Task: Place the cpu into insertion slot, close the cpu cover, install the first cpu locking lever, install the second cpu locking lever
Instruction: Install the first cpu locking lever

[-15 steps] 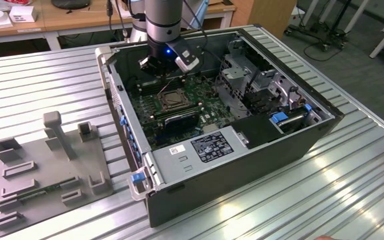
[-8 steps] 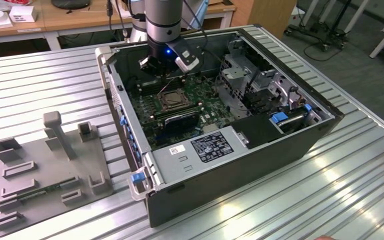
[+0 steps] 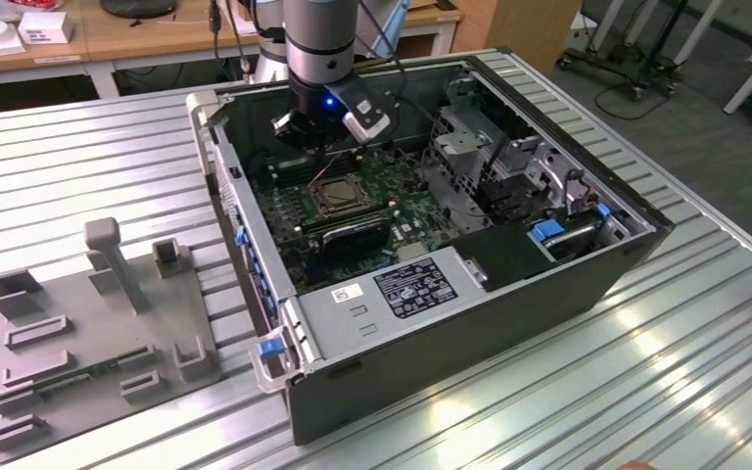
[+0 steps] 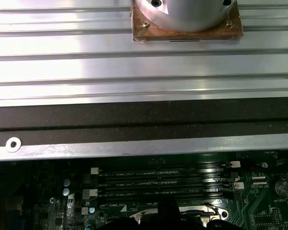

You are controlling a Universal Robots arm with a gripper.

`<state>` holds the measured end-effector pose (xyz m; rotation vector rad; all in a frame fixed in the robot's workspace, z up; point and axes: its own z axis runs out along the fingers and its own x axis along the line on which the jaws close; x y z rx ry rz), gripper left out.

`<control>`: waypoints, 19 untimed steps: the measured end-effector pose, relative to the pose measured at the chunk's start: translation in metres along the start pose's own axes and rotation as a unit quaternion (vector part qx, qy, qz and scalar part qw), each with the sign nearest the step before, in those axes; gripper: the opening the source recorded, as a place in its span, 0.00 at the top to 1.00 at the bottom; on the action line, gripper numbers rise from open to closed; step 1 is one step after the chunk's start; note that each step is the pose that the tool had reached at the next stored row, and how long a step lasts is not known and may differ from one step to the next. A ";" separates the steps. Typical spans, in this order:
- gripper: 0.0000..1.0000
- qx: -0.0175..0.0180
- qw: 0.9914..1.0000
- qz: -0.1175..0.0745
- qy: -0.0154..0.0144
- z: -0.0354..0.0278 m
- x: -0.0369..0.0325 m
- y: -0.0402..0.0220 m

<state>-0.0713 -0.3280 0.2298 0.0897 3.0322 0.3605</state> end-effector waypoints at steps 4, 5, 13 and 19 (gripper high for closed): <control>0.89 0.000 1.000 0.000 0.000 0.0004 -0.0026 0.0001; 0.89 0.000 1.000 0.000 0.000 0.0005 -0.0034 0.0001; 0.89 0.000 1.000 0.000 0.000 0.0035 -0.0059 -0.0004; 0.89 0.000 1.000 0.000 0.000 0.0041 -0.0059 -0.0006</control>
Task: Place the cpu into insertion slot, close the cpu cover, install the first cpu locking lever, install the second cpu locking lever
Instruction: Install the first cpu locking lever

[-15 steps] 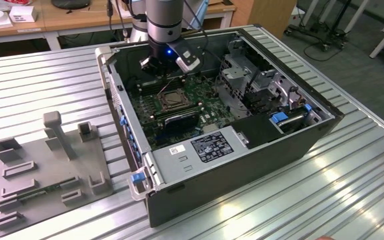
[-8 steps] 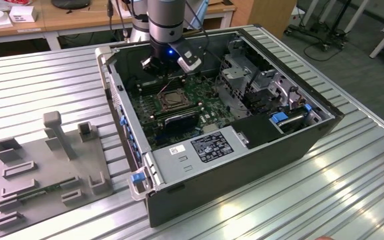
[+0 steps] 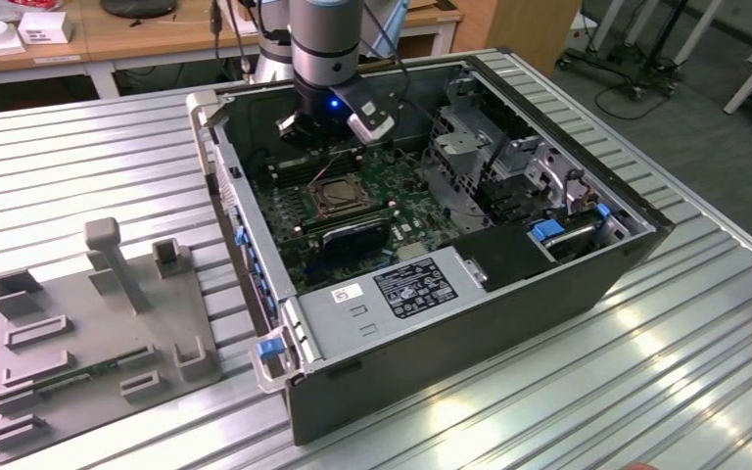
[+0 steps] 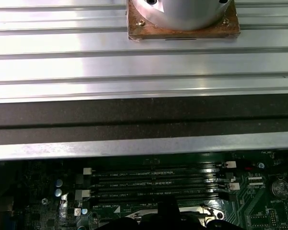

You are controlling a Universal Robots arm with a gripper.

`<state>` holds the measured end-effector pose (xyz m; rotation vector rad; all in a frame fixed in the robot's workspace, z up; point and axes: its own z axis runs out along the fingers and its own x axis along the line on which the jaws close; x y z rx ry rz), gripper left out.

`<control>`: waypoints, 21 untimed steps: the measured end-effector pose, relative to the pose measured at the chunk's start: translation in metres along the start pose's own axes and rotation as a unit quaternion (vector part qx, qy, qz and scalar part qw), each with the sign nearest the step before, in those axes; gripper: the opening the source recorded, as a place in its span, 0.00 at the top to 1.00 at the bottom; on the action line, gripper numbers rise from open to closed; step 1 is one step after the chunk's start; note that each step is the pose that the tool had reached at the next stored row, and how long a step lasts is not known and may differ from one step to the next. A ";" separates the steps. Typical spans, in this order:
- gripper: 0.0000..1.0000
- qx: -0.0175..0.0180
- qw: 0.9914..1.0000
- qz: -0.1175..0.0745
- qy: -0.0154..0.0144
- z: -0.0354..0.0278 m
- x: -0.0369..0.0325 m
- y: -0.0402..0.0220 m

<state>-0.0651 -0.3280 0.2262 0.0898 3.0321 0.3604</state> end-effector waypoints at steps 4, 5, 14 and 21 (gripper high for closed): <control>0.89 0.000 1.000 0.000 0.000 0.0002 -0.0006 0.0000; 0.89 0.000 1.000 0.000 0.000 0.0003 -0.0007 0.0000; 0.89 0.000 1.000 0.000 0.000 0.0017 -0.0011 -0.0003; 0.89 0.000 1.000 0.000 0.000 0.0022 -0.0011 0.0009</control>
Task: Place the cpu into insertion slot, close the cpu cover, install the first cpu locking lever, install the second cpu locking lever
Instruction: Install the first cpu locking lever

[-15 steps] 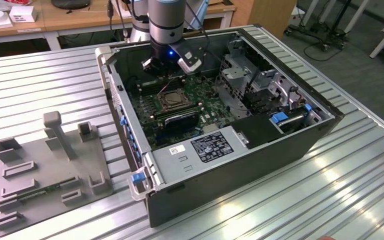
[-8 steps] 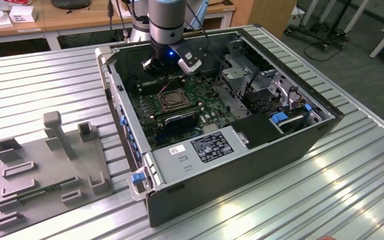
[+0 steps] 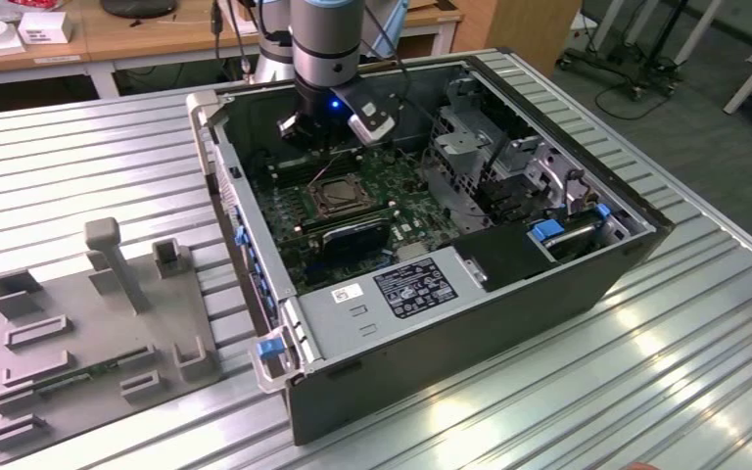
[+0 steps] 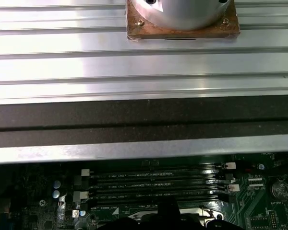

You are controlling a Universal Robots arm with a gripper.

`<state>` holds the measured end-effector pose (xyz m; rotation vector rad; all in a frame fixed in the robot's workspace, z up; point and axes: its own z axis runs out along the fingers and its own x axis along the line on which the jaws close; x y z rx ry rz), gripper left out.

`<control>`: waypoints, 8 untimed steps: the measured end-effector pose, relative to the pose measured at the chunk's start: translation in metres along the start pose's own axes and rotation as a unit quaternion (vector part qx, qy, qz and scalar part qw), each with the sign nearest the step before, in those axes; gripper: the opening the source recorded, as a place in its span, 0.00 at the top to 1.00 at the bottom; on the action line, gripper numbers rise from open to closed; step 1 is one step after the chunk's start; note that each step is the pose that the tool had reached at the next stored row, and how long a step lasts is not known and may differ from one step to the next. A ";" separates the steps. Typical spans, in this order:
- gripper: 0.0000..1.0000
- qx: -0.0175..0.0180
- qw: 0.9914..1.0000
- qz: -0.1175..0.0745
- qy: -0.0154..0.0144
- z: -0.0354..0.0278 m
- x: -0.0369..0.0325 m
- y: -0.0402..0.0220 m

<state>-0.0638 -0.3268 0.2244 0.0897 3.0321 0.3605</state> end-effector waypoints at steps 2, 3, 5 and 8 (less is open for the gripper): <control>0.89 0.000 1.000 0.000 0.000 0.0001 -0.0002 0.0001; 0.89 0.000 1.000 0.000 0.000 0.0001 -0.0005 0.0001; 0.89 0.000 1.000 0.000 0.000 0.0002 -0.0011 0.0002; 0.89 0.000 1.000 0.000 0.000 0.0002 -0.0014 0.0002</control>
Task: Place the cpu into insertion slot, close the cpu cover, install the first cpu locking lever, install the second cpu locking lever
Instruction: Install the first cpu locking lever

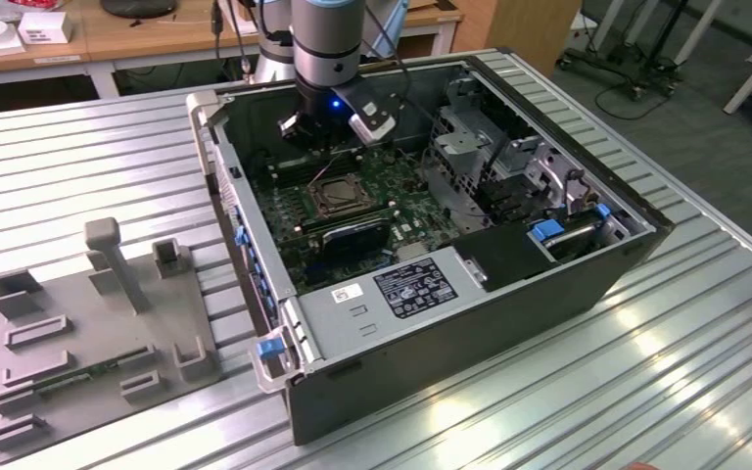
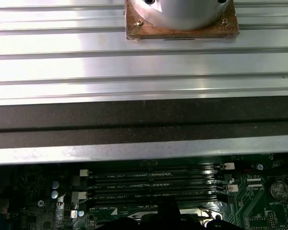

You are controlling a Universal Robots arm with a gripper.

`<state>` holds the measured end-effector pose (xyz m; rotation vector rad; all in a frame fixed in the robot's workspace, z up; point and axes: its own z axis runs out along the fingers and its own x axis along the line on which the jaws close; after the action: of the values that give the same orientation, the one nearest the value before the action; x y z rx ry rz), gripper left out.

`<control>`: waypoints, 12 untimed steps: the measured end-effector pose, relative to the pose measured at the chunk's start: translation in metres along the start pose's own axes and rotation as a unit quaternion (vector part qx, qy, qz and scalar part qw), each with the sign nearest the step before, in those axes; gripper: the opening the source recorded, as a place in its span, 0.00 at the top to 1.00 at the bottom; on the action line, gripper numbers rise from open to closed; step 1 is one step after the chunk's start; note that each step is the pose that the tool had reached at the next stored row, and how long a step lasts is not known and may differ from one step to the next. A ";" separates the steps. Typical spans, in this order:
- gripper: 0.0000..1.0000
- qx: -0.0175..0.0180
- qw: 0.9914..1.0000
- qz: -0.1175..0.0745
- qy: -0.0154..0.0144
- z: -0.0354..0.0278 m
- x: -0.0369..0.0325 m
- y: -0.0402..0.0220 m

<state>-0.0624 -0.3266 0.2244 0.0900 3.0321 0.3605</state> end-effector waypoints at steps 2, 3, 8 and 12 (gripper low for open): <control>0.89 0.000 1.000 0.000 0.000 0.0000 -0.0001 0.0000; 0.89 0.000 1.000 0.000 0.000 0.0001 -0.0004 0.0000; 0.89 0.000 1.000 0.000 0.000 0.0006 -0.0007 -0.0001; 0.89 0.000 1.000 0.000 0.000 0.0010 -0.0010 -0.0002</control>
<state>-0.0613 -0.3266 0.2234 0.0897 3.0321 0.3608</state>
